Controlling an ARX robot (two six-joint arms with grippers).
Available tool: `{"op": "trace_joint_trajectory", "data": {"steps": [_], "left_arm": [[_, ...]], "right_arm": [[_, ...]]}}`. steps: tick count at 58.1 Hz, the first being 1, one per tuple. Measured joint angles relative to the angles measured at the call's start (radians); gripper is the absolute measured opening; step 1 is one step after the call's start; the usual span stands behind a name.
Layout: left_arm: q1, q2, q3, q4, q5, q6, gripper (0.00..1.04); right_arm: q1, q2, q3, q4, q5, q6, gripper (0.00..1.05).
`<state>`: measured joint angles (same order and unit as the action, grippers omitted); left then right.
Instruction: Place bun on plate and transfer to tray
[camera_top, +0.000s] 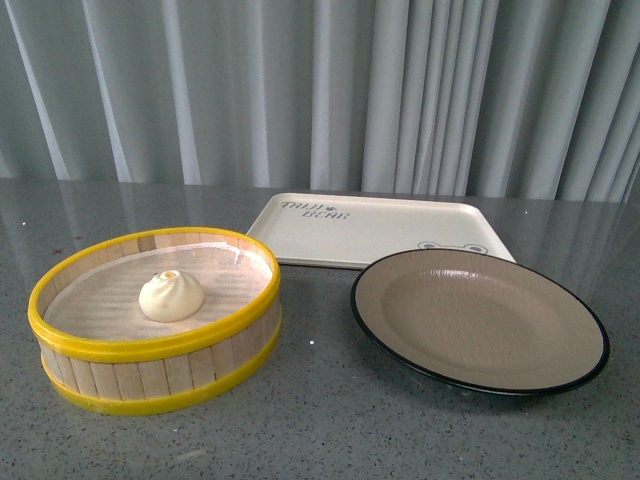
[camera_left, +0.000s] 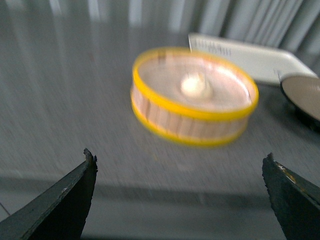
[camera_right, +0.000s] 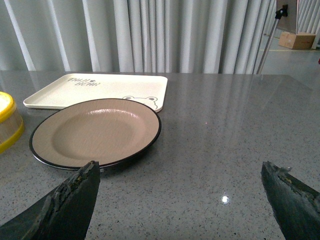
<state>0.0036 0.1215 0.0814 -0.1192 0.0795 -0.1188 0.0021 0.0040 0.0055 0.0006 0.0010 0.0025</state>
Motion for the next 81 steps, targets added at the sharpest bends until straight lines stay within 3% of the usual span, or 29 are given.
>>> {"op": "trace_joint_trajectory", "data": {"steps": [4, 9, 13, 20, 26, 33, 45, 65, 81], "left_arm": [[0.001, 0.157, 0.039, 0.063, 0.023, -0.105, 0.98], [-0.006, 0.381, 0.109, 0.268, 0.055, -0.177, 0.98], [-0.017, 0.537, 0.159, 0.468, 0.117, -0.196, 0.98], [-0.057, 0.811, 0.259, 0.755, 0.14, -0.193, 0.98], [-0.09, 1.051, 0.361, 0.87, 0.145, -0.143, 0.98], [-0.105, 1.269, 0.495, 0.85, 0.184, -0.119, 0.98], [-0.141, 1.426, 0.668, 0.774, 0.133, 0.006, 0.98], [-0.193, 1.568, 0.777, 0.694, -0.03, 0.276, 0.98], [-0.216, 1.612, 0.815, 0.648, -0.149, 0.294, 0.98]], "right_arm": [[0.0, 0.0, 0.0, 0.0, -0.002, 0.0, 0.96], [0.0, 0.0, 0.0, 0.0, -0.002, 0.0, 0.96], [0.0, 0.0, 0.0, 0.0, -0.001, 0.0, 0.96], [0.0, 0.0, 0.0, 0.0, -0.001, 0.0, 0.96], [0.0, 0.0, 0.0, 0.0, 0.0, 0.0, 0.96], [0.0, 0.0, 0.0, 0.0, -0.001, 0.0, 0.96], [0.0, 0.0, 0.0, 0.0, -0.001, 0.0, 0.96], [0.0, 0.0, 0.0, 0.0, -0.001, 0.0, 0.96], [0.0, 0.0, 0.0, 0.0, -0.001, 0.0, 0.96]]}}
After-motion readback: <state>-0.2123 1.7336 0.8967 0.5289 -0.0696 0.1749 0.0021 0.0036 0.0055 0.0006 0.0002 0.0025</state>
